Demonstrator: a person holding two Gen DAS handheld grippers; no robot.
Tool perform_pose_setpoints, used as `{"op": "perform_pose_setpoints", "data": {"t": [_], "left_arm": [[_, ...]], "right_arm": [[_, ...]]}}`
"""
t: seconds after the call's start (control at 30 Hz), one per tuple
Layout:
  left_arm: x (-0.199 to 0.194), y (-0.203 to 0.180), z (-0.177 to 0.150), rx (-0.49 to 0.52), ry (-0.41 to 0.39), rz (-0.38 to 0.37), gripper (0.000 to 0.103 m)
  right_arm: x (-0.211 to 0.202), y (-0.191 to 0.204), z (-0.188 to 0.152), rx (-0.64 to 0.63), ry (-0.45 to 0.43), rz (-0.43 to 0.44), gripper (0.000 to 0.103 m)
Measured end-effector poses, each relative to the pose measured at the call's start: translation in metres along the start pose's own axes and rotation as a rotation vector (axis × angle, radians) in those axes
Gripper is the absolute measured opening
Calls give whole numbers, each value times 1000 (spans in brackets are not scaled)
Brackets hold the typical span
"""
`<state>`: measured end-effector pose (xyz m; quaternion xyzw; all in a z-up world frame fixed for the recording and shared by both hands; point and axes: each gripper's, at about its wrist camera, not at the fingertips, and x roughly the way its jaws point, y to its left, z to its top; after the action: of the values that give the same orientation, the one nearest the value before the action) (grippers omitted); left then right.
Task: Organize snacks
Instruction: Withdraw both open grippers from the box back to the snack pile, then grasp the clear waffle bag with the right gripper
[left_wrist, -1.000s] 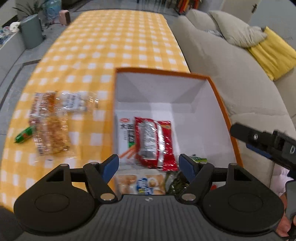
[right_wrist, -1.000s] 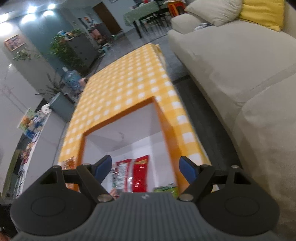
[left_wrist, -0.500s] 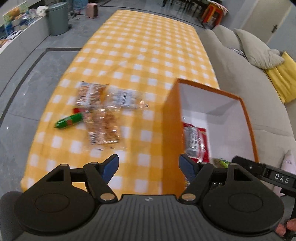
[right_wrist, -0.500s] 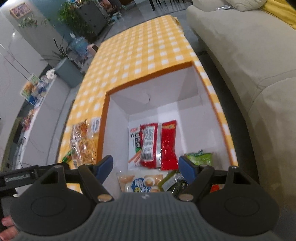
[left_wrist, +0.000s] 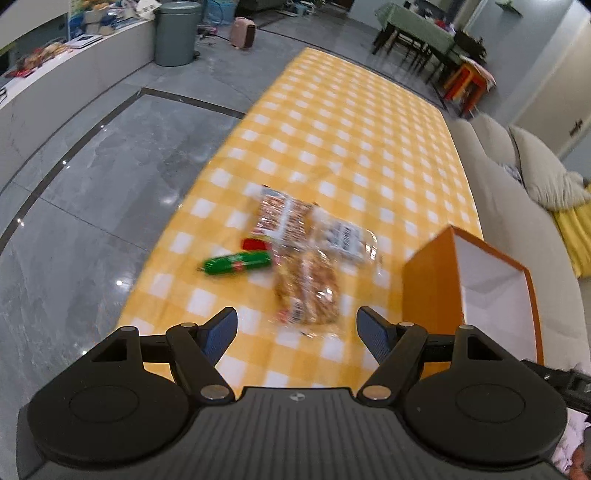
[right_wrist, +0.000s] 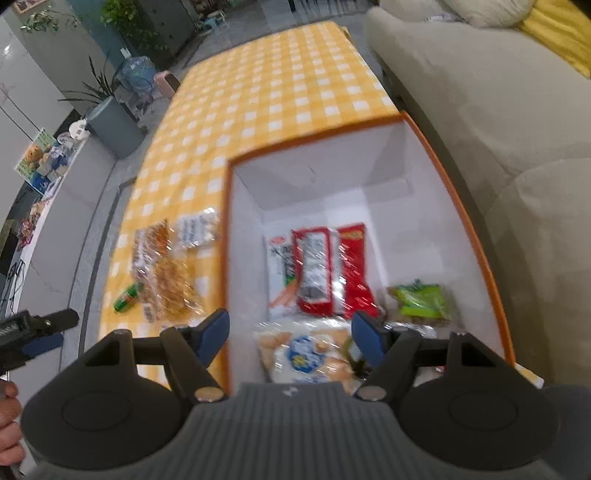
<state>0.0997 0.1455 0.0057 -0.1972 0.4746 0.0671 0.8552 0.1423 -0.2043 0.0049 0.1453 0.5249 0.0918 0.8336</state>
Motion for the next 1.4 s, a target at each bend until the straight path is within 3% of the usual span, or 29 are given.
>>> {"op": "perform_pose_setpoints", "data": {"t": [0.23, 0.37, 0.53, 0.6, 0.87, 1.03, 1.17, 1.4], "left_arm": [[16, 47, 4, -59, 10, -9, 87], [28, 69, 5, -125, 27, 28, 86], [40, 88, 4, -149, 17, 45, 87], [47, 91, 4, -143, 32, 46, 87], [65, 81, 7, -47, 38, 90, 86], [84, 77, 6, -7, 60, 94, 86], [93, 77, 5, 16, 84, 141, 86], [98, 84, 5, -6, 103, 145, 86]], "right_arm": [[1, 74, -1, -98, -97, 76, 72], [30, 120, -8, -155, -76, 119, 72], [86, 165, -19, -259, -51, 53, 73], [113, 175, -20, -287, -12, 39, 83], [177, 187, -25, -308, 41, 3, 91], [192, 179, -24, -289, 11, 15, 95], [207, 175, -24, -280, 9, 30, 95], [225, 182, -30, -318, -29, 20, 97]]}}
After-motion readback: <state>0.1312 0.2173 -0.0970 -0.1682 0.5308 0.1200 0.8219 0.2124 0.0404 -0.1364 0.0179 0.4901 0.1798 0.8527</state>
